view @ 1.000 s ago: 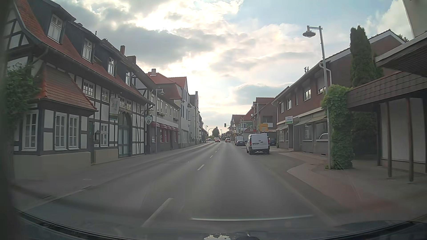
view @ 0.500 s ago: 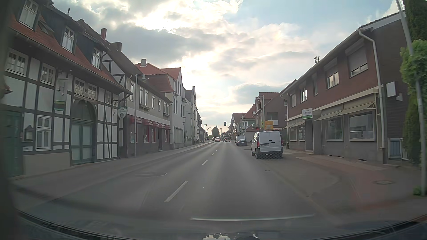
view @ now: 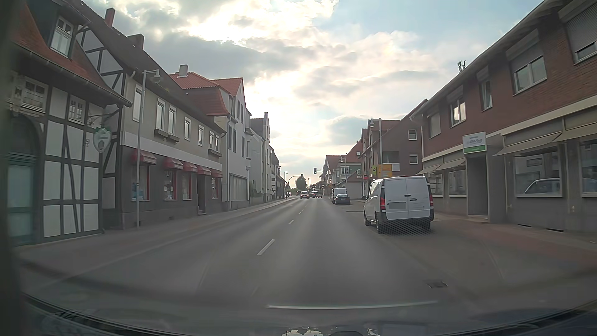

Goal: Follow the waypoints while adhering to traffic rules and regulations

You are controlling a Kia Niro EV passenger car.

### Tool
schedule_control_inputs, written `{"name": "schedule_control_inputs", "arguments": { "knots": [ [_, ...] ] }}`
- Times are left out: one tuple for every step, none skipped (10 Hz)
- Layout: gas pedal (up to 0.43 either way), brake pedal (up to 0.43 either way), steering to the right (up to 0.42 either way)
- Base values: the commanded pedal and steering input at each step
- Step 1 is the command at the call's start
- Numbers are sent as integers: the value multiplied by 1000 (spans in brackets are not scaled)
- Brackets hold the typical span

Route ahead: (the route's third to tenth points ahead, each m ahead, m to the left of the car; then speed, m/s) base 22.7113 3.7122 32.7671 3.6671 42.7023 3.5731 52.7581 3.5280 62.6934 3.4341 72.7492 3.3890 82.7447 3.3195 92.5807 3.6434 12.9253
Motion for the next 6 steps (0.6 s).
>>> {"name": "schedule_control_inputs", "arguments": {
  "knots": [
    [157, 0, 0],
    [157, 0, 0],
    [157, 0, 0],
    [169, 0, 0],
    [169, 0, 0],
    [169, 0, 0]
  ]
}}
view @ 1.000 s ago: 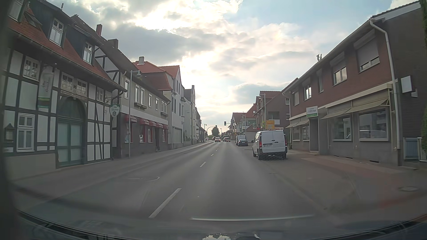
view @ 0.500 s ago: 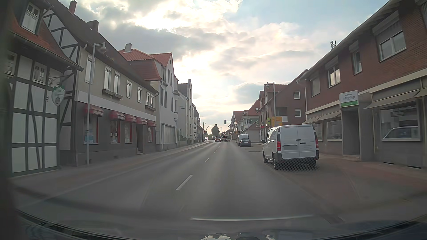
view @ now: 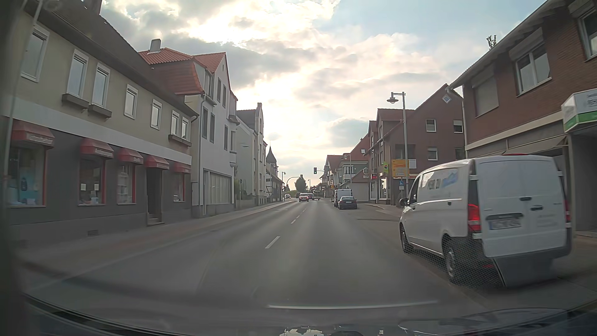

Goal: Follow the waypoints while adhering to traffic rules and regulations

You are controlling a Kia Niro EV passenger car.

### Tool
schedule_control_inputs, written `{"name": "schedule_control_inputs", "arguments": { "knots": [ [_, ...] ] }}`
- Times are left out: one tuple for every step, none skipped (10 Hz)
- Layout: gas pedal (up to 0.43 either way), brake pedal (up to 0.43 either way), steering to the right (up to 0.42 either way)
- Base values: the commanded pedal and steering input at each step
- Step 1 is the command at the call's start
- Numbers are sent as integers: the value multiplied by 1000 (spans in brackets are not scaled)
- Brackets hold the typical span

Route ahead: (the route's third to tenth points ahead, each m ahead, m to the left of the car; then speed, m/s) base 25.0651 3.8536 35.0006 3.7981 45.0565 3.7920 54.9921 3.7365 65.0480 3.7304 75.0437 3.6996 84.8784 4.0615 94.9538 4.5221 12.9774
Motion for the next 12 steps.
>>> {"name": "schedule_control_inputs", "arguments": {
  "knots": [
    [169, 0, 0],
    [169, 0, 0],
    [169, 0, 0],
    [169, 0, 0],
    [169, 0, 0],
    [169, 0, 0],
    [169, 0, 0],
    [169, 0, 0],
    [169, 0, 0],
    [169, 0, 0],
    [169, 0, 0],
    [169, 0, 0]
  ]
}}
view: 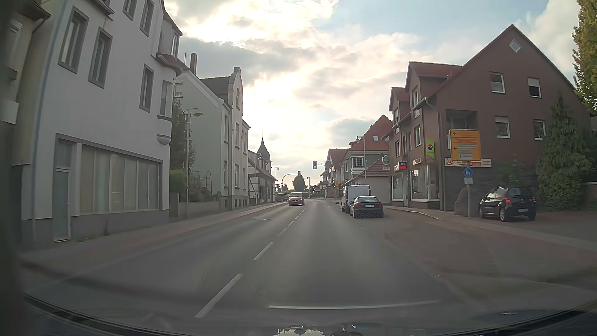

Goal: Follow the waypoints while adhering to traffic rules and regulations

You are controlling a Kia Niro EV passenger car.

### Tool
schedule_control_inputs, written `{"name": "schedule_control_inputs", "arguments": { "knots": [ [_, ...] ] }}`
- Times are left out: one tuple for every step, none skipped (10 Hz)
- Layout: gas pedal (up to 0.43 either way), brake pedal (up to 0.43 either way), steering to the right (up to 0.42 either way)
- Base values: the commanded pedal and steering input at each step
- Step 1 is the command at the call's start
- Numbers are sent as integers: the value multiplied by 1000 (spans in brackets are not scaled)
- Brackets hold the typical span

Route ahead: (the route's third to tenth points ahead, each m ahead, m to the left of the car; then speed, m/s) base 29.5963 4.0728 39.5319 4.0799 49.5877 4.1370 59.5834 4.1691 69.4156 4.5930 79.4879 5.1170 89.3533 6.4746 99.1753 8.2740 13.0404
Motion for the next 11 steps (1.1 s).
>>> {"name": "schedule_control_inputs", "arguments": {
  "knots": [
    [157, 0, 0],
    [157, 0, 0],
    [157, 0, 0],
    [157, 0, 0],
    [150, 0, 0],
    [138, 0, 0],
    [138, 0, 0],
    [130, 0, 0],
    [130, 0, 0],
    [118, 0, 0],
    [118, 0, 0]
  ]
}}
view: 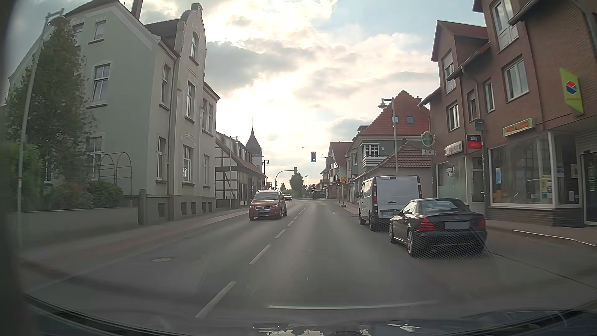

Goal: Follow the waypoints while adhering to traffic rules and regulations

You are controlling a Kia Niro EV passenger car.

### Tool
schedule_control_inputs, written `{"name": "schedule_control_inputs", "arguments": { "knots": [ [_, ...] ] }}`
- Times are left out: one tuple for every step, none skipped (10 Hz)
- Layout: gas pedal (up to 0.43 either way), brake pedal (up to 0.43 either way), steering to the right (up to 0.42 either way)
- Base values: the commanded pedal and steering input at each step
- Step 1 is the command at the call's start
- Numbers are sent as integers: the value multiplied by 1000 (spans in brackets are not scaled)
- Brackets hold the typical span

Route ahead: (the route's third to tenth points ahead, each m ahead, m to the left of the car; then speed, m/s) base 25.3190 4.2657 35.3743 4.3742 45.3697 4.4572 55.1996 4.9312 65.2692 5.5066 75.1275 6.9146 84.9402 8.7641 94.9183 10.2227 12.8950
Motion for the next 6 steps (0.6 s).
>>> {"name": "schedule_control_inputs", "arguments": {
  "knots": [
    [118, 0, 0],
    [118, 0, 0],
    [118, 0, 0],
    [118, 0, 0],
    [118, 0, 0],
    [118, 0, 0]
  ]
}}
